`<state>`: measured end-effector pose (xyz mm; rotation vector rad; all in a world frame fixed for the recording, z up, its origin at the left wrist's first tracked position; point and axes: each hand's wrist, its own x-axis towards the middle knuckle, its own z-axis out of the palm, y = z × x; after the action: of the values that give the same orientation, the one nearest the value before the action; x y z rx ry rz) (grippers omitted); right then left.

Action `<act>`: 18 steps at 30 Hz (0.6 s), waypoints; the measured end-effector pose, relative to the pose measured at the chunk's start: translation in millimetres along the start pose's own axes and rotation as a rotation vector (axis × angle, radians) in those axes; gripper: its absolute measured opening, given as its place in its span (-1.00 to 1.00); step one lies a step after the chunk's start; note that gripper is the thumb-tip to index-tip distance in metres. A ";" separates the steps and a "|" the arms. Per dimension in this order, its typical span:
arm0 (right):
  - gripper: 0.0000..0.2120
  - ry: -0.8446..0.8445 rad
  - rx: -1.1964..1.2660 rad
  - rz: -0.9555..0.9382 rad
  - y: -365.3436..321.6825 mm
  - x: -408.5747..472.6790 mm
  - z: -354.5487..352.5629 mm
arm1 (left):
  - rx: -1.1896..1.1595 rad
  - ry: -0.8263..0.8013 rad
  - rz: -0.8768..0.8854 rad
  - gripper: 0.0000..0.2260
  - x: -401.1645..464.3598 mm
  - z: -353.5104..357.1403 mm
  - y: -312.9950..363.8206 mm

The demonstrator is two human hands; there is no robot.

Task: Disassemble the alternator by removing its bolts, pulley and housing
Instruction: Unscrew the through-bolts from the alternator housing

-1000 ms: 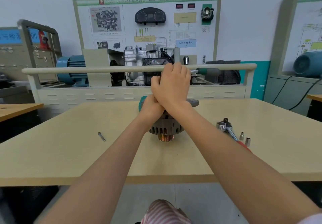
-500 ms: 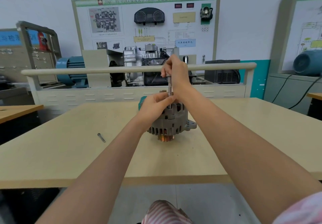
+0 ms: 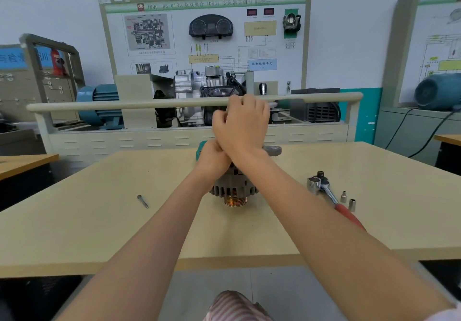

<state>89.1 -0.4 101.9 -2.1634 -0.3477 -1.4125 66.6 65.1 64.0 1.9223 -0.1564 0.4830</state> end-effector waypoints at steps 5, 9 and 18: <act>-0.80 0.055 0.004 0.011 0.3 -4.3 1.1 | 0.006 0.005 0.012 -0.82 -0.4 2.0 0.6; -0.51 -0.040 0.504 0.135 -0.4 16.0 -3.0 | -0.052 -0.052 0.044 -0.84 -2.8 1.2 2.4; -0.60 -0.265 1.428 0.574 6.9 31.4 -11.5 | -0.076 -0.124 0.042 -0.86 -0.8 -0.6 2.0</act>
<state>96.9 -14.7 131.9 -1.0517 -0.5364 -0.2651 65.0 64.7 65.6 1.8782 -0.2917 0.3804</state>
